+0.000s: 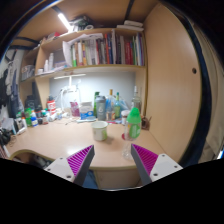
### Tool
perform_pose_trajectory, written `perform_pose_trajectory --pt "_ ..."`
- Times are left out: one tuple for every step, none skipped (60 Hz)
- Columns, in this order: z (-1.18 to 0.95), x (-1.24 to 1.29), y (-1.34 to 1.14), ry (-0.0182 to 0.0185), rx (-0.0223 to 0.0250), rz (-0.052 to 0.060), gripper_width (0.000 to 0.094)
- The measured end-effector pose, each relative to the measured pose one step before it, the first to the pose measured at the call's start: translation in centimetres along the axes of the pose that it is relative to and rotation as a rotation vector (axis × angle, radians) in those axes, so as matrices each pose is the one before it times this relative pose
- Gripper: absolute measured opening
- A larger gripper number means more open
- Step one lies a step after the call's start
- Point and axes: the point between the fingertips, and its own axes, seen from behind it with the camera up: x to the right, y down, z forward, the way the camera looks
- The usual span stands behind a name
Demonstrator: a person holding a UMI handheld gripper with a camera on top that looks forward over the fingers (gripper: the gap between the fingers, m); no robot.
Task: Pour water
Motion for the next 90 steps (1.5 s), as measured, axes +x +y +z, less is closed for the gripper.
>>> perform_pose_trajectory --pt "1.198 0.783 0.006 0.00530 0.00909 -0.0022 0.0814" --pt "1.188 0.799 0.032 0.00704 0.00983 -0.0038 0.0813" --pt "1.196 0.762 0.065 0.00769 0.00936 -0.0035 0.0813" --pt "1.207 0.721 0.082 0.00628 0.00858 -0.0010 0.0814" --pt "1.164 0.642 0.163 0.00561 0.00722 0.0011 0.0812" --pt "1.173 0.579 0.189 0.00487 0.00572 0.0032 0.0812" --pt "1.195 0.573 0.209 0.00446 0.00520 0.0044 0.0817" --pt "1.162 0.531 0.204 0.00318 0.00543 0.0047 0.0819" --pt "1.135 0.431 0.231 0.00233 0.00570 0.0060 0.0819" --pt "1.061 0.389 0.264 0.00234 0.00292 0.0059 0.0818" --pt "1.011 0.361 0.330 0.00203 -0.00041 0.0046 0.0818" --pt "0.991 0.348 0.356 0.00113 -0.00280 0.0038 0.0818" --pt "0.893 0.246 0.355 0.00024 -0.00331 0.0034 0.0816" --pt "0.822 0.217 0.243 -0.00099 -0.00184 0.0037 0.0818" --pt "0.760 0.184 0.095 -0.00038 0.00214 0.0038 0.0818" --pt "0.703 0.203 0.022 0.00020 0.00618 0.0028 0.0819" --pt "0.669 0.147 0.042 0.00007 0.00761 0.0019 0.0819" --pt "0.602 0.083 0.051 0.00024 0.00596 0.0012 0.0818" --pt "0.590 0.070 0.138 -0.00068 0.00404 0.0000 0.0817" --pt "0.518 0.027 0.092 -0.00113 0.00268 -0.0012 0.0815" --pt "0.491 -0.043 0.101 -0.00232 0.00277 -0.0015 0.0808" --pt "0.486 -0.007 0.085 -0.00305 0.00368 -0.0019 0.0804" --pt "0.439 -0.054 0.132 -0.00407 0.00376 -0.0014 0.0794" --pt "0.393 -0.059 0.139 -0.00444 0.00262 -0.0018 0.0740" --pt "0.358 -0.062 0.189 -0.00331 0.00010 -0.0013 0.0686" --pt "0.313 -0.013 0.283 -0.00202 -0.00515 -0.0005 0.0632" --pt "0.279 -0.115 0.402 -0.00429 -0.00824 0.0015 0.0577" --pt "0.235 -0.101 0.390 0.00411 -0.00455 0.0077 0.0523" --pt "0.106 0.227 -0.415 0.01115 0.02216 0.0039 0.0512" --pt "0.105 0.263 -0.138 0.01563 0.01387 0.0052 0.0505" --pt "0.121 0.271 0.096 0.01797 0.00121 0.0061 0.0494" --pt "0.024 0.211 -0.012 0.01611 0.00381 0.0087 0.0487" --pt "0.015 0.168 -0.072 0.01466 0.00391 0.0096 0.0476" --pt "0.015 0.337 -0.145 0.01650 0.00135 0.0056 0.0457" --pt "0.032 0.017 0.159 0.01386 -0.00091 0.0109 0.0449" --pt "0.026 0.121 0.048 0.01252 -0.00373 0.0039 0.0441" --pt "-0.102 0.428 -0.125 0.01222 -0.00691 -0.0055 0.0437" --pt "0.177 -0.152 0.236 0.00209 -0.00737 0.0007 0.0422" --pt "-0.107 -0.210 -0.037 0.00933 -0.01054 -0.0056 0.0417" --pt "0.011 -0.012 0.152 -0.00056 -0.01313 -0.0018 0.0412" --pt "0.088 -0.066 0.109 -0.00142 -0.01374 0.0035 0.0401" --pt "0.072 -0.088 0.115 -0.00286 -0.01524 0.0098 0.0400" --pt "0.077 -0.192 0.040 -0.00709 -0.01618 0.0140 0.0391" --pt "0.050 -0.210 0.023 -0.00603 -0.01880 0.0162 0.0387" --pt "-0.007 -0.152 -0.154 -0.00482 -0.01475 0.0137 0.0388" --pt "0.083 0.091 -0.509 -0.00654 -0.00692 0.0027 0.0388" --pt "-0.181 -0.157 -0.592 0.00089 0.00190 -0.0026 0.0388" --pt "-0.090 0.143 -0.854 0.00356 0.00645 -0.0168 0.0388" --pt "0.075 0.450 -1.044 0.00516 0.00858 -0.0290 0.0389" --pt "0.173 0.348 -0.758 0.00989 0.01205 -0.0316 0.0390" --pt "0.017 0.392 -1.099 0.01181 0.00833 -0.0324 0.0389" --pt "-0.415 0.308 -0.890 0.01910 0.00689 -0.0270 0.0388" --pt "0.157 0.377 -1.063 0.00821 0.00838 -0.0268 0.0388" --pt "0.148 0.402 -1.114 0.00742 0.00766 -0.0248 0.0387" --pt "0.208 0.360 -1.080 0.00582 0.00713 -0.0236 0.0387" --pt "0.228 0.388 -1.102 0.00668 0.00734 -0.0249 0.0388" --pt "0.265 0.395 -1.065 0.00753 0.00816 -0.0289 0.0388" --pt "0.288 0.448 -1.060 0.00926 0.00826 -0.0351 0.0388" --pt "0.354 0.427 -1.006 0.01086 0.00666 -0.0419 0.0388" --pt "1.079 0.604 -1.078 0.00091 0.01150 -0.0533 0.0388" --pt "0.469 0.481 -0.852 0.01203 0.00419 -0.0556 0.0388" --pt "0.193 0.263 -0.722 0.02298 0.00171 -0.0592 0.0388" --pt "0.497 0.415 -0.692 0.01130 0.00375 -0.0664 0.0388" --pt "0.545 0.394 -0.577 0.01039 0.00074 -0.0710 0.0387" --pt "0.540 0.360 -0.439 0.00916 -0.00105 -0.0727 0.0389" --pt "0.524 0.299 -0.500 0.00909 0.00097 -0.0726 0.0388" --pt "0.527 0.234 -0.434 0.00814 0.00301 -0.0718 0.0387" --pt "0.565 0.090 -0.472 0.00616 0.00304 -0.0723 0.0388" --pt "0.526 -0.019 -0.383 0.00412 0.00311 -0.0725 0.0388" --pt "0.435 -0.030 -0.320 -0.00451 0.00552 -0.0745 0.0388" --pt "0.528 -0.139 -0.428 0.00191 0.00403 -0.0711 0.0388" --pt "0.596 -0.688 -0.658 0.00780 -0.00030 -0.0662 0.0388" --pt "0.476 -0.254 -0.362 0.00102 0.00336 -0.0728 0.0387" --pt "0.424 -0.280 -0.398 0.00039 0.00414 -0.0732 0.0387" --pt "0.387 -0.345 -0.433 -0.00074 0.00596 -0.0748 0.0386" --pt "0.341 -0.323 -0.504 -0.00094 0.00786 -0.0748 0.0385" --pt "0.308 -0.215 -0.519 0.00128 0.00945 -0.0732 0.0386" --pt "0.294 -0.203 -0.470 0.00404 0.00886 -0.0724 0.0387" --pt "0.312 -0.130 -0.489 0.00667 0.00894 -0.0709 0.0386" --pt "0.154 0.128 -0.071 0.00260 0.01739 -0.0740 0.0388" --pt "0.581 -0.029 -0.581 0.00575 0.01756 -0.0660 0.0386" --pt "0.204 0.022 -0.664 0.00777 0.01491 -0.0608 0.0385" --pt "0.027 -0.119 -0.655 0.00909 0.00262 -0.0518 0.0385" --pt "0.197 0.101 -0.477 0.00842 0.01170 -0.0548 0.0386" --pt "0.131 0.176 -0.446 0.00884 0.01146 -0.0515 0.0385" --pt "0.145 0.227 -0.428 0.00934 0.01094 -0.0463 0.0385" --pt "0.141 0.264 -0.362 0.01011 0.00996 -0.0417 0.0385" --pt "0.096 0.299 -0.288 0.01020 0.00768 -0.0389 0.0384" --pt "0.118 0.222 -0.239 0.00859 0.00608 -0.0366 0.0384" --pt "0.061 0.250 -0.144 0.00784 0.00372 -0.0327 0.0383"
